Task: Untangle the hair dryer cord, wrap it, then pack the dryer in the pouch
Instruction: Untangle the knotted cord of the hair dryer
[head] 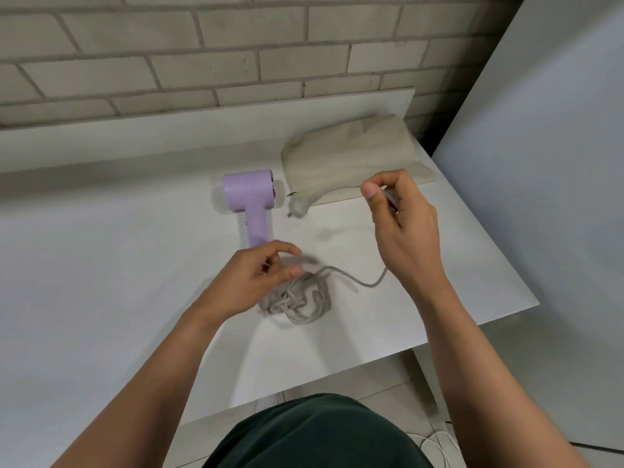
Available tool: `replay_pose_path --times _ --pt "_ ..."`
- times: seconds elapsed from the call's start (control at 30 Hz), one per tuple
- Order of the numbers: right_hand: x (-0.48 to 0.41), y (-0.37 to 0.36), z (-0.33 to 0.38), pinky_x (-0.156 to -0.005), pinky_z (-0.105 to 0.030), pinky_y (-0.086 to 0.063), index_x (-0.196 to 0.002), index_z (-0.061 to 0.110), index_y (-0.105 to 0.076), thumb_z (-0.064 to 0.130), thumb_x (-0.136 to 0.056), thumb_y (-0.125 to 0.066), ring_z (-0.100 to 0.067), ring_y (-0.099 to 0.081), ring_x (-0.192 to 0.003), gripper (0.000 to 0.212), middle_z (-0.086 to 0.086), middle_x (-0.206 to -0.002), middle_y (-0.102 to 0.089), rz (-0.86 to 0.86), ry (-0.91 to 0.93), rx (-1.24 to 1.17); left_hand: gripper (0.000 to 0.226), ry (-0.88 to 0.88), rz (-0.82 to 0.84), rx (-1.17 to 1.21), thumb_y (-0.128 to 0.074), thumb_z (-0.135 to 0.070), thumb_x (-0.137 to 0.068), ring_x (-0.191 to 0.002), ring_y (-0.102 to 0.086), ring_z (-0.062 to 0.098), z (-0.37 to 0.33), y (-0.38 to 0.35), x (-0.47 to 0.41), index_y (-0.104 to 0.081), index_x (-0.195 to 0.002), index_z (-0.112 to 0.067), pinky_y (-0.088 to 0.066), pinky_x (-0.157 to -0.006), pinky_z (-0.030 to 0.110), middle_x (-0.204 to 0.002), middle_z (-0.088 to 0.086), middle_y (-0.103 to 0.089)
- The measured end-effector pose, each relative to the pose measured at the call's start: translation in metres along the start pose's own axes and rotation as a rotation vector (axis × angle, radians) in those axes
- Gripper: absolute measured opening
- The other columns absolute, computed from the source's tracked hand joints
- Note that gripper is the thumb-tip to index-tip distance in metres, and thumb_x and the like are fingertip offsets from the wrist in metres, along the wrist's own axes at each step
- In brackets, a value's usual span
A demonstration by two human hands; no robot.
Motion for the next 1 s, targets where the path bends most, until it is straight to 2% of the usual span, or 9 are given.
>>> replay_pose_path --times 0.13,0.23,0.37,0.43,0.5,0.63,0.73,0.93,1.0 --pt "0.002 0.012 0.002 -0.052 -0.018 -0.03 -0.099 0.017 -0.062 0.03 -0.107 -0.057 -0.007 -0.034 -0.055 0.016 0.003 -0.059 -0.041 -0.054 0.001 -0.017 0.064 -0.073 0.132 -0.238 -0.07 -0.072 -0.071 -0.105 -0.057 0.0 0.003 -0.018 0.0 -0.068 -0.124 -0.037 -0.043 -0.089 0.015 -0.107 -0.016 -0.054" --pt "0.005 0.014 0.006 -0.055 -0.023 -0.033 -0.099 0.016 -0.063 0.03 -0.106 -0.057 -0.018 -0.039 -0.059 0.017 -0.014 -0.067 -0.05 -0.071 0.01 -0.001 0.061 -0.049 0.116 -0.291 -0.07 -0.071 -0.076 -0.108 -0.055 -0.003 0.008 -0.02 -0.006 -0.064 -0.127 -0.037 -0.041 -0.089 0.013 -0.111 -0.019 -0.055" --pt "0.006 0.02 0.009 -0.055 -0.03 -0.033 -0.101 0.016 -0.063 0.03 -0.107 -0.056 -0.016 -0.038 -0.058 0.017 -0.005 -0.065 -0.047 -0.108 0.026 -0.021 0.05 -0.004 0.191 -0.501 -0.061 -0.063 -0.091 -0.11 -0.053 0.006 0.014 -0.037 -0.012 -0.06 -0.131 -0.034 -0.047 -0.094 0.029 -0.113 -0.015 -0.056" --pt "0.005 0.026 0.005 -0.056 -0.032 -0.034 -0.102 0.019 -0.062 0.031 -0.108 -0.054 -0.011 -0.037 -0.059 0.015 0.0 -0.067 -0.046 -0.142 0.015 -0.03 0.021 0.013 0.262 -0.549 -0.054 -0.054 -0.095 -0.095 -0.059 0.011 0.011 -0.047 -0.014 -0.064 -0.102 -0.037 -0.053 -0.09 0.04 -0.096 -0.015 -0.061" --pt "0.002 0.036 -0.004 -0.058 -0.035 -0.036 -0.103 0.02 -0.06 0.032 -0.108 -0.053 -0.012 -0.04 -0.062 0.015 0.002 -0.069 -0.047 -0.195 -0.011 -0.059 0.022 0.022 0.279 -0.467 -0.053 -0.041 -0.1 -0.077 -0.062 0.009 0.008 -0.051 -0.014 -0.059 -0.08 -0.033 -0.055 -0.081 0.042 -0.076 -0.013 -0.064" --pt "-0.007 0.065 -0.056 -0.06 -0.03 -0.037 -0.103 0.023 -0.062 0.038 -0.105 -0.052 -0.007 -0.042 -0.061 0.017 0.014 -0.067 -0.049 -0.281 -0.168 -0.022 0.002 0.059 0.166 -0.162 -0.067 -0.032 -0.099 -0.072 -0.068 0.003 0.003 -0.041 -0.009 -0.067 -0.099 -0.03 -0.051 -0.067 0.021 -0.076 -0.015 -0.074" --pt "-0.006 0.076 -0.119 -0.052 -0.03 -0.032 -0.099 0.026 -0.066 0.037 -0.102 -0.055 -0.009 -0.039 -0.056 0.016 0.012 -0.064 -0.048 -0.254 -0.405 -0.107 0.014 0.1 0.053 -0.025 -0.073 -0.029 -0.095 -0.063 -0.067 0.004 0.001 -0.028 -0.003 -0.061 -0.097 -0.021 -0.047 -0.056 0.016 -0.076 -0.007 -0.076" --pt "0.031 0.069 -0.21 -0.043 -0.023 -0.029 -0.102 0.011 -0.069 0.02 -0.105 -0.054 -0.014 -0.035 -0.05 0.018 -0.006 -0.072 -0.053 -0.149 -0.837 -0.209 0.013 0.075 0.053 0.138 -0.079 -0.025 -0.09 -0.074 -0.07 0.022 -0.006 -0.018 0.01 -0.069 -0.096 -0.021 -0.057 -0.078 0.039 -0.08 0.001 -0.075" --pt "0.038 0.061 -0.224 -0.05 -0.028 -0.038 -0.11 0.008 -0.067 0.024 -0.106 -0.05 -0.019 -0.046 -0.055 0.024 -0.006 -0.074 -0.065 -0.057 -0.859 -0.027 0.01 0.052 0.048 0.151 -0.079 -0.021 -0.09 -0.074 -0.067 0.027 -0.009 -0.016 0.012 -0.072 -0.098 -0.022 -0.055 -0.077 0.04 -0.079 0.005 -0.073"
Point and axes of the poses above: each hand's wrist, its own x-axis away from the middle knuckle, its own y-axis out of the back of the hand, z = x × y, the point moved 7 cm from there along -x, towards the middle knuckle
